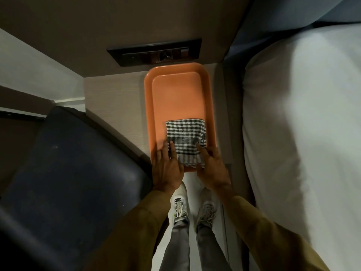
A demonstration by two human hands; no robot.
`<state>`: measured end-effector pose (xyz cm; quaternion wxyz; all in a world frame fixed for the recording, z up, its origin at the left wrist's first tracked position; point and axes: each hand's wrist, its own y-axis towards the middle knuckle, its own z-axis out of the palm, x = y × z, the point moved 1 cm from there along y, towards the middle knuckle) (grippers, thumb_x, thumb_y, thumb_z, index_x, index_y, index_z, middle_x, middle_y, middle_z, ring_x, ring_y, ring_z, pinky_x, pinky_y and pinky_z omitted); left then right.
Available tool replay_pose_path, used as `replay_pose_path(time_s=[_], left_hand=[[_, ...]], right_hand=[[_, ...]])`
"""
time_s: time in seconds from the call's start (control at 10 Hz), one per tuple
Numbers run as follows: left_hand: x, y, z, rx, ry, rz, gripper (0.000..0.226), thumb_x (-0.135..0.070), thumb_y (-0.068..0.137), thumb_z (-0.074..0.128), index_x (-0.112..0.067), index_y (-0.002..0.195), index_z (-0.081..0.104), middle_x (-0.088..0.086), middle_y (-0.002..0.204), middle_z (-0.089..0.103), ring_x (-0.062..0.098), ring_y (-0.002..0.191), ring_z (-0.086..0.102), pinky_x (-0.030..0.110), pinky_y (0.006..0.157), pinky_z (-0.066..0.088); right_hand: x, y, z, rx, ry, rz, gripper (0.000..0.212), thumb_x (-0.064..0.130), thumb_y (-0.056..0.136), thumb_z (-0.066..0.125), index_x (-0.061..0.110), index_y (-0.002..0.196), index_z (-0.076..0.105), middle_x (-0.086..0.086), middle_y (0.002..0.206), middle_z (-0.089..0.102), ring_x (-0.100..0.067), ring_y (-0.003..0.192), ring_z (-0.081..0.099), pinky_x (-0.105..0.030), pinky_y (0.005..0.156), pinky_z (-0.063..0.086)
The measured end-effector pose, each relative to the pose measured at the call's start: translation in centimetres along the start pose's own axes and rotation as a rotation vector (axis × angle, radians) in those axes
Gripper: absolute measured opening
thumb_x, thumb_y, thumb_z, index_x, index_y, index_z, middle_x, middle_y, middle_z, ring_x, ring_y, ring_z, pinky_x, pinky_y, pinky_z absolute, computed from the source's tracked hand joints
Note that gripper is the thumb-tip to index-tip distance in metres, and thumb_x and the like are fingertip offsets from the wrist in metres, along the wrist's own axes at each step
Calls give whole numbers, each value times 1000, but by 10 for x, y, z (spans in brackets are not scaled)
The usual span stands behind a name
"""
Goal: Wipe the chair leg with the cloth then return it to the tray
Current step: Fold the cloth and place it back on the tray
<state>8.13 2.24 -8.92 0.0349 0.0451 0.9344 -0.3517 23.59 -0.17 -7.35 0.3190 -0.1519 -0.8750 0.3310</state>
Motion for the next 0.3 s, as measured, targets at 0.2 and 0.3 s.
replay_pose_path(time_s=[0.2, 0.3], left_hand=[[-1, -7, -11, -59, -34, -38, 72, -45, 110, 45, -5, 168, 28, 15, 179, 13, 34, 168, 13, 50, 141, 6], [-5, -23, -34, -167, -86, -21, 68, -42, 111, 43, -7, 168, 29, 13, 178, 19, 32, 167, 17, 49, 139, 12]], right_hand=[[-6, -35, -16, -138, 95, -19, 44, 23, 106, 63, 23, 150, 57, -6, 155, 54, -29, 138, 60, -46, 104, 64], [-11, -68, -41, -179, 214, -44, 37, 17, 107, 61, 23, 143, 64, -4, 138, 70, -18, 108, 73, -46, 95, 67]])
